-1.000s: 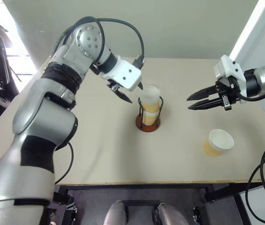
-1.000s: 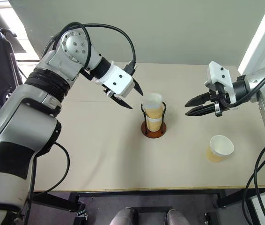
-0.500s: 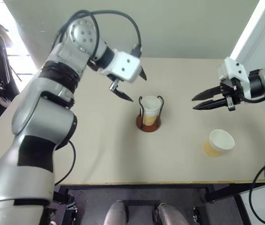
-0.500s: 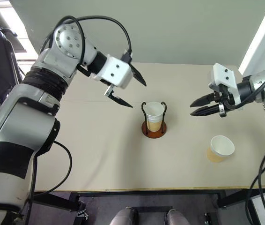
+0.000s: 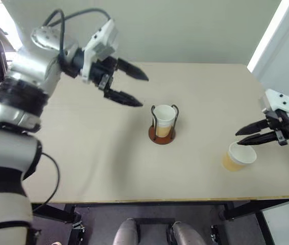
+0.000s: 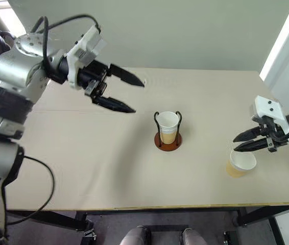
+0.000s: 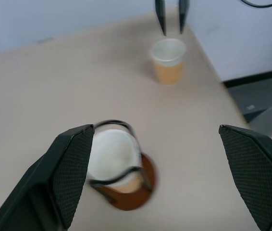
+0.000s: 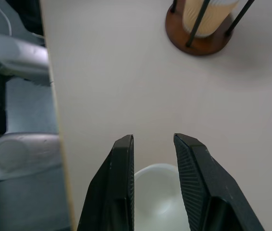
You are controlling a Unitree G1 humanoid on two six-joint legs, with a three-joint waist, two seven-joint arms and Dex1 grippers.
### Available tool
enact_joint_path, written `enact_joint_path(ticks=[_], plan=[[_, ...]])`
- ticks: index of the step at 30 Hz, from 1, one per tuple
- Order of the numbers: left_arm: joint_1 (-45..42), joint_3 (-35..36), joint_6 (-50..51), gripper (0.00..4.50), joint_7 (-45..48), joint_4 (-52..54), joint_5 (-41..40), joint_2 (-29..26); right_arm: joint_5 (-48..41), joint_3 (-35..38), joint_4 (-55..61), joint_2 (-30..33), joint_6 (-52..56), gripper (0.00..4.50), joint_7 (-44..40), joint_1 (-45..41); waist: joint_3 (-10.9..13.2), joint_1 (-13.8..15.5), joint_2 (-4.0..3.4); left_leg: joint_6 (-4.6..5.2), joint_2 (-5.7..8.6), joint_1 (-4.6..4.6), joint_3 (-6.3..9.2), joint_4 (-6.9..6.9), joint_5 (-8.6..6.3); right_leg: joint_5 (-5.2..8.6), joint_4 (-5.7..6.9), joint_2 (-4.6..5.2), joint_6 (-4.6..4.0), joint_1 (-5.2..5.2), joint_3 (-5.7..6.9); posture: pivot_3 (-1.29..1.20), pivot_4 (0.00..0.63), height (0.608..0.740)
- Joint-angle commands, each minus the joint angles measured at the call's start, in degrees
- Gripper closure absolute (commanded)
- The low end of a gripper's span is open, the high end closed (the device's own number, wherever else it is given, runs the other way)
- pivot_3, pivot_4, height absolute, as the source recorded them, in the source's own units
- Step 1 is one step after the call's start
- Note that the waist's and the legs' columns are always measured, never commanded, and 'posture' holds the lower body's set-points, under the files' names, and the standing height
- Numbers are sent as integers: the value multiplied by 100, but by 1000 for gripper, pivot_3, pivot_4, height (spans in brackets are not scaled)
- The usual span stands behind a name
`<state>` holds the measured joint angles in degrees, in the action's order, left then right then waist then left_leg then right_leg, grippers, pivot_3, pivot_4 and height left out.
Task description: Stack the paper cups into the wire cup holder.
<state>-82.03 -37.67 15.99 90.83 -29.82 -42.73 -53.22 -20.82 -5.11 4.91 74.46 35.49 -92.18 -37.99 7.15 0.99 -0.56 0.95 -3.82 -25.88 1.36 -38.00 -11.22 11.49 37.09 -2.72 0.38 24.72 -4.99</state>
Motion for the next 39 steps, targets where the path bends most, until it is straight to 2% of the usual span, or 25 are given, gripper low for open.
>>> enact_joint_path(ticks=[1, 4, 8, 11, 14, 19, 25, 33, 39], plan=[[-18, -332, 27, 58, 167, 589, -385, -293, -348, 348, 456, 402, 86, 3230, -32, 262, 1, 17, 0, 0, -4, -1, 9, -2, 0, 7, -2, 5, -12, -6, -5, 0, 150, 740], [-19, -705, -316, 58, 167, 656, -273, -422, -332, 414, 618, 484, 95, 3230, -4, 468, 1, 24, 0, 0, 0, 17, 12, -8, 0, 2, -4, 7, -13, -26, -10, 0, 150, 740], [-71, -1299, -1805, 58, 167, 119, 848, -432, -39, 354, 702, 514, -235, 3230, 129, 603, 3, 22, -3, -1, 10, 51, 5, -8, 0, -11, -6, 2, -19, -52, -24, 0, 150, 740], [-115, -1293, -2430, 58, 167, -344, 1273, -283, 116, 248, 667, 403, -401, 3230, 233, 536, 3, 17, -2, 0, 10, 56, 6, -8, 0, -23, -6, -2, -23, -51, -33, 0, 150, 740], [-164, -1172, -2642, 58, 167, -648, 1444, -137, 243, 115, 634, 273, -500, 3230, 267, 442, 2, 19, 0, 0, 11, 55, 8, -8, 0, -26, -7, -1, -20, -51, -38, 0, 150, 740], [-226, -930, -2684, 58, 167, -912, 1578, 16, 645, -158, 479, 109, -946, 3230, 246, 472, 1, 18, 1, 1, 8, 41, 9, -3, -8, -23, -15, 2, -5, -38, -43, 0, 150, 740], [-143, -802, -2573, 58, 167, -775, 1552, -71, 1007, -299, 228, 123, -1540, 3230, 125, 711, 1, 21, 0, 4, 3, 28, 3, 1, -25, -35, -15, 3, 45, -23, -39, 0, 150, 740], [90, -265, -1572, 58, 167, -139, 852, -18, 1183, -239, -1, 141, -1875, 3230, 9, 820, 2, 18, -1, 3, 1, 29, 2, 1, -29, -30, -17, 3, 39, -25, -38, 0, 150, 740], [253, -44, -1340, 58, 167, 126, 817, 33, 1245, -237, -40, 110, -1946, 3230, 6, 831, 2, 12, -1, 4, 3, 41, -5, -4, -28, -10, -16, 0, 4, -37, -48, 0, 150, 740]])
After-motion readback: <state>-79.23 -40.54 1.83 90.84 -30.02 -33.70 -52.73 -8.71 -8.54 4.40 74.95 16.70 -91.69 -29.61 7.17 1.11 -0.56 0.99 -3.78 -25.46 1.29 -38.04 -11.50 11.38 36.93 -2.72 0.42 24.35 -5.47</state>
